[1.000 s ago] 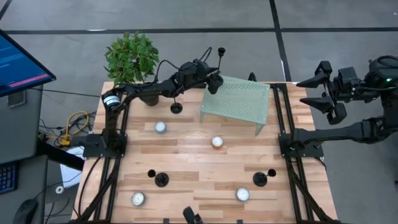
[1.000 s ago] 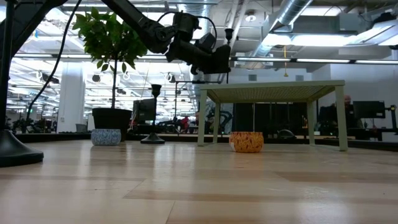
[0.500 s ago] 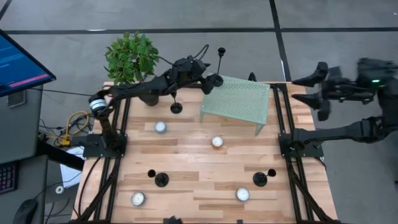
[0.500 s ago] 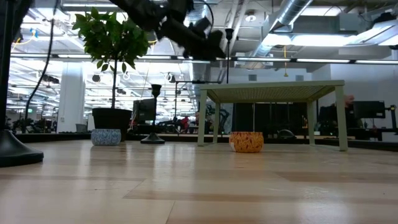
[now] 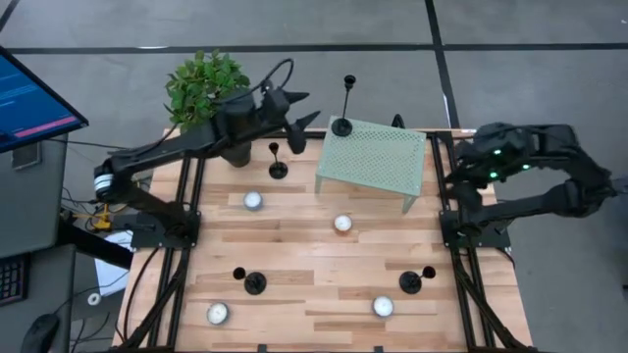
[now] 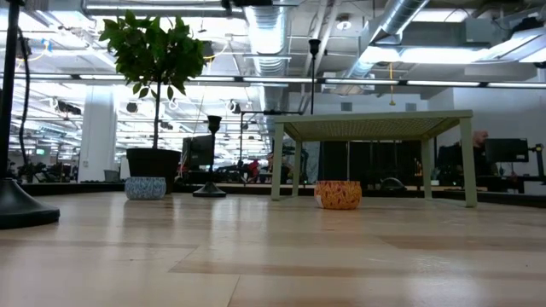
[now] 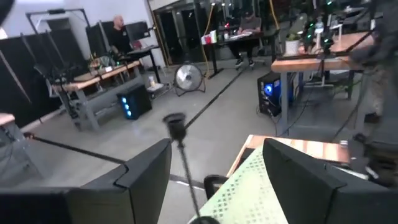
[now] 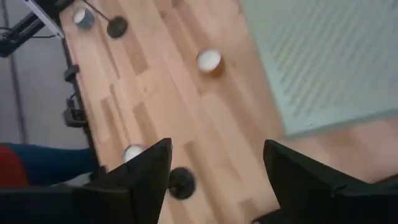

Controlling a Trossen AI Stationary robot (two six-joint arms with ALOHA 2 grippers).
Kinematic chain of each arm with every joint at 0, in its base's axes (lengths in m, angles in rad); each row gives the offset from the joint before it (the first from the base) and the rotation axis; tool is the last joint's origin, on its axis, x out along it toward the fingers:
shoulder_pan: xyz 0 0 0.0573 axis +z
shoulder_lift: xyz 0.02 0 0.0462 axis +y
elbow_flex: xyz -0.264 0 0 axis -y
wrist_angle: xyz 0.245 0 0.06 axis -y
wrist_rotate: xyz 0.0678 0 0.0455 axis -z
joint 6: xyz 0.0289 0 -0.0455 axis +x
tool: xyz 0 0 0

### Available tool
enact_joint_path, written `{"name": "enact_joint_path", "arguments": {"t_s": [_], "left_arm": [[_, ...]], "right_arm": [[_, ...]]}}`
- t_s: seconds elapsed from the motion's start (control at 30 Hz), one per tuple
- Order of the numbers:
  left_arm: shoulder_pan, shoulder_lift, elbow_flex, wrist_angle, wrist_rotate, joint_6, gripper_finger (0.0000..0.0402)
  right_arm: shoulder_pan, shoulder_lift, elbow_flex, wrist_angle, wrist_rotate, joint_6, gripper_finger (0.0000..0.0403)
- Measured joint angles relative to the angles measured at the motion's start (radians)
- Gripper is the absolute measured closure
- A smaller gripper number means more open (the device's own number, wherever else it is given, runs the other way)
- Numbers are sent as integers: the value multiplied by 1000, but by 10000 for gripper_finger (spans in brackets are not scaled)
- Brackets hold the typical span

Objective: Pick & Place candle stick holders
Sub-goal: Put the candle holder on the shelf aligned with the other candle holder

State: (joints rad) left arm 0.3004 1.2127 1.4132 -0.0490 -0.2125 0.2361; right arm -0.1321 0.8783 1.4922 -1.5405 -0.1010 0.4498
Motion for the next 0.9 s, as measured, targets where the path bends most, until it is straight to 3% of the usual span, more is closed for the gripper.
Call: {"name": "enact_joint_path", "arguments": {"t_s": [0.2, 0.5, 0.7, 0.9], "left_arm": [[-158, -120, 0, -261, -122, -16, 145], [-361, -246, 0, -665, -146, -359, 148], [-450, -236, 0, -854, -61, -625, 138], [-521, -191, -5, -1045, 27, -733, 111]], "right_arm": [[94, -47, -126, 28, 22, 116, 159], [153, -46, -142, 90, 102, 120, 159], [152, -47, -142, 91, 102, 120, 159], [152, -48, -142, 139, 102, 117, 159]]}}
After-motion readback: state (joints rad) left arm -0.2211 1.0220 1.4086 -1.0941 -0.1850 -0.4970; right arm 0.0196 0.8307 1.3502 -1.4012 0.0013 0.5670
